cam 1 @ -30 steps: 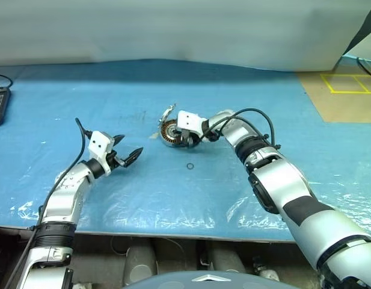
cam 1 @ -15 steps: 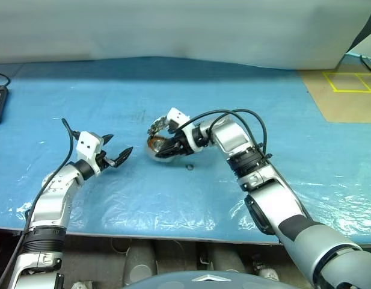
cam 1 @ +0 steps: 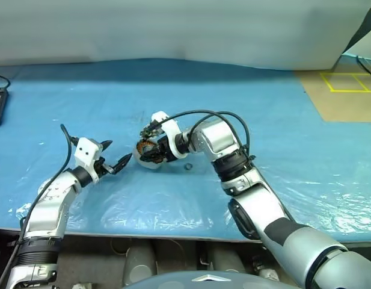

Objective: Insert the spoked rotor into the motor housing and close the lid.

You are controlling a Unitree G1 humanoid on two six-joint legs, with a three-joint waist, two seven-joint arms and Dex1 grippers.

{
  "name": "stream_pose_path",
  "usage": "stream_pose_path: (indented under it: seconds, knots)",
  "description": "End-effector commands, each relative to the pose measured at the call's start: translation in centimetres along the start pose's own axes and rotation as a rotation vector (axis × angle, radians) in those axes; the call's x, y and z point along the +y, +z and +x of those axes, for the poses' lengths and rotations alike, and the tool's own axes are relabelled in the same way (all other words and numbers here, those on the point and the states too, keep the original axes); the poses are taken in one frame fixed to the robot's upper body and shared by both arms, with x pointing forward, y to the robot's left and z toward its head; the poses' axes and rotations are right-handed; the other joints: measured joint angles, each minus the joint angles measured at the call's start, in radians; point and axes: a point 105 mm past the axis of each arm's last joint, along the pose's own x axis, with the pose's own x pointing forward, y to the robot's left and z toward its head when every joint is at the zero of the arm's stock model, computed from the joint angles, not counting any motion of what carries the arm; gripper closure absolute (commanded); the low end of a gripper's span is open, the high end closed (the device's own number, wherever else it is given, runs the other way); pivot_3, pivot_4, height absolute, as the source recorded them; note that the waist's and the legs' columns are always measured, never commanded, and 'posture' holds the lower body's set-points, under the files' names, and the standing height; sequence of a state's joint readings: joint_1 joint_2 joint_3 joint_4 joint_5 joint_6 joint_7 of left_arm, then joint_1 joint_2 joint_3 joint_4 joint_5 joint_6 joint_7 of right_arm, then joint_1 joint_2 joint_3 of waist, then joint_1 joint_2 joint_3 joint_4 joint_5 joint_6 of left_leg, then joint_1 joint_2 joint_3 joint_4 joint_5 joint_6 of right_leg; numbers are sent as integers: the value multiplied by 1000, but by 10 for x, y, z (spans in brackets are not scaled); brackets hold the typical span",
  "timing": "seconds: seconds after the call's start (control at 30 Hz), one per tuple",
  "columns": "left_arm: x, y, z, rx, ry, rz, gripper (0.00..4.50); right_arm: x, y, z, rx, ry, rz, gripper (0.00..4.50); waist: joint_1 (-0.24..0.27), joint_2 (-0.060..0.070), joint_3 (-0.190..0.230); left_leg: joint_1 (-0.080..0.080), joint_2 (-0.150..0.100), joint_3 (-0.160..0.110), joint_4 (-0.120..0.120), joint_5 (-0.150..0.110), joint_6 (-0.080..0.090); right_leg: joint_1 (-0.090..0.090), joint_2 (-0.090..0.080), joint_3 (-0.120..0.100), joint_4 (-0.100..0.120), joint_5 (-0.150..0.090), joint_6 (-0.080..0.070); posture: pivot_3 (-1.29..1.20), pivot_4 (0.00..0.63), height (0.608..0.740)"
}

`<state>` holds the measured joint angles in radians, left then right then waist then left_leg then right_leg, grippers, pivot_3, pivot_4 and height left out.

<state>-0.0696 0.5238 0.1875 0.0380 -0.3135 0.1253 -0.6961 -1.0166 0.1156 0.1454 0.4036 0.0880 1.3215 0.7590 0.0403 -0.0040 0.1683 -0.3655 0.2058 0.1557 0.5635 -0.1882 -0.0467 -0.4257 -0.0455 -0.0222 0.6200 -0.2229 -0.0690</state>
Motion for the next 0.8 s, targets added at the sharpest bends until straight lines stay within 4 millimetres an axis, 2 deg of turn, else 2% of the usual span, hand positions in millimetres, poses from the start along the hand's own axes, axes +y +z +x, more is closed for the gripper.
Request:
stream_pose_path:
  seconds: [0.03,0.33,0.37,0.43,0.57,0.67,0.8]
  knots:
    - [9,14,-10,-34,40,33,0,12,-1,8,32,43,87,2649,2,0,0,0,0,0,0,0,0,0,0,0,0,0,0,0,150,740]
    - [16,15,-24,-27,92,43,0,28,-13,18,109,99,137,2649,1,0,0,0,1,0,-2,0,-1,0,2,0,-3,0,1,0,150,740]
    - [16,15,-24,-27,94,43,0,28,-14,18,111,98,123,1995,0,0,0,0,1,0,-2,0,-1,0,2,0,-3,0,1,0,150,740]
    - [16,15,-24,-28,95,43,0,28,-14,19,111,94,111,1448,3,0,0,-1,1,0,-2,0,-1,0,2,-1,-3,0,1,0,150,740]
    - [13,16,-17,-33,77,39,0,33,3,6,58,109,114,40,11,0,0,-2,0,0,-1,0,-1,0,2,-1,-3,0,1,0,150,740]
    - [12,17,-12,-37,62,37,0,36,19,-7,10,134,123,40,16,0,0,-2,0,0,-1,0,-1,0,2,-1,-3,0,1,0,150,740]
    - [11,17,-6,-37,34,34,0,38,29,-30,-22,179,146,40,15,0,0,-2,0,0,-1,1,-2,0,2,-1,-3,0,1,0,150,740]
